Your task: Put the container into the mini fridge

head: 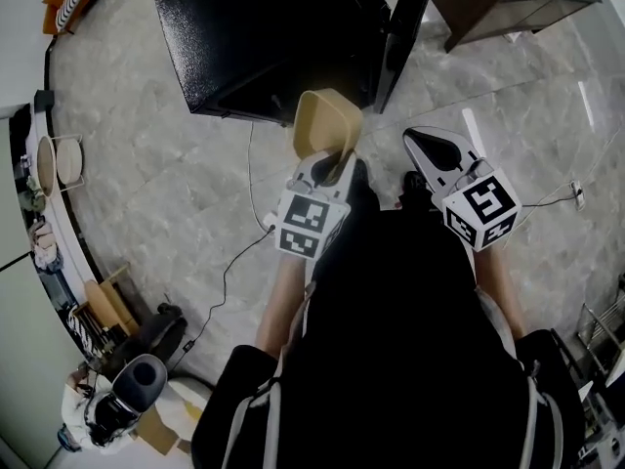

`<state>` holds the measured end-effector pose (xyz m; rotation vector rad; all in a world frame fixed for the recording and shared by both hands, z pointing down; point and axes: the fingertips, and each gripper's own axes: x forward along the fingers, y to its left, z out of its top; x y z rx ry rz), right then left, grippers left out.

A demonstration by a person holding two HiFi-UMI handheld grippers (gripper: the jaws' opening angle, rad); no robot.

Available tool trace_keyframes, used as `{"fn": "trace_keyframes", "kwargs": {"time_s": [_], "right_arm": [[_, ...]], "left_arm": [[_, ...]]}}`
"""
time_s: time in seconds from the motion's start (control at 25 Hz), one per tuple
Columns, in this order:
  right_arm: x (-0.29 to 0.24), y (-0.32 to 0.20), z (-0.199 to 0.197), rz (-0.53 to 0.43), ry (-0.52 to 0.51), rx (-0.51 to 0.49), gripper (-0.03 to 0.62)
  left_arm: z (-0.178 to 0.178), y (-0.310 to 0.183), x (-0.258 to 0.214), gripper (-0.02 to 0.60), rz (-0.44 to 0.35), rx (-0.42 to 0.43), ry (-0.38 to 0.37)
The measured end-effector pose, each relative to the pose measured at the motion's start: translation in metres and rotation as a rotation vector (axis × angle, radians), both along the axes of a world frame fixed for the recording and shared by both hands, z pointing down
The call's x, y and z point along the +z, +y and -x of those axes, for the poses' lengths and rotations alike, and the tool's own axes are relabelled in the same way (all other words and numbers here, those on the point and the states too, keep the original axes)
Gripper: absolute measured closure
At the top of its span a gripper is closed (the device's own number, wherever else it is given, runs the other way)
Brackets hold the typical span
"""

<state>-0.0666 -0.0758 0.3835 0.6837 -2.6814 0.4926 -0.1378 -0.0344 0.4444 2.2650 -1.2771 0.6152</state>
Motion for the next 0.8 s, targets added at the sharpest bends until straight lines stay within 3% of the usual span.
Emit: {"fn": "trace_keyframes", "kwargs": {"time_s": [0.2,0.48,0.64,0.8], "right_arm": [[0.006,-0.003,0.018,0.018,0.012,0.091,0.576],[0.027,0.009,0.03,0.053,0.064,0.126,0.576],[0.039,0.012,0.026,0.092,0.098,0.18,0.576],[0.05,0.016,0.031,0.074,0.137,0.121,0.576]], "left_arm": [[0.012,-0.011,0.023,0.546,0.045,0.131,-0.044],[0.016,-0.014,0.064,0.546,0.076,0.311,-0.225],[0.019,-0.015,0.095,0.546,0.098,0.362,-0.307],[0.026,-0.027,0.124,0.546,0.103,0.408,-0.4]]}}
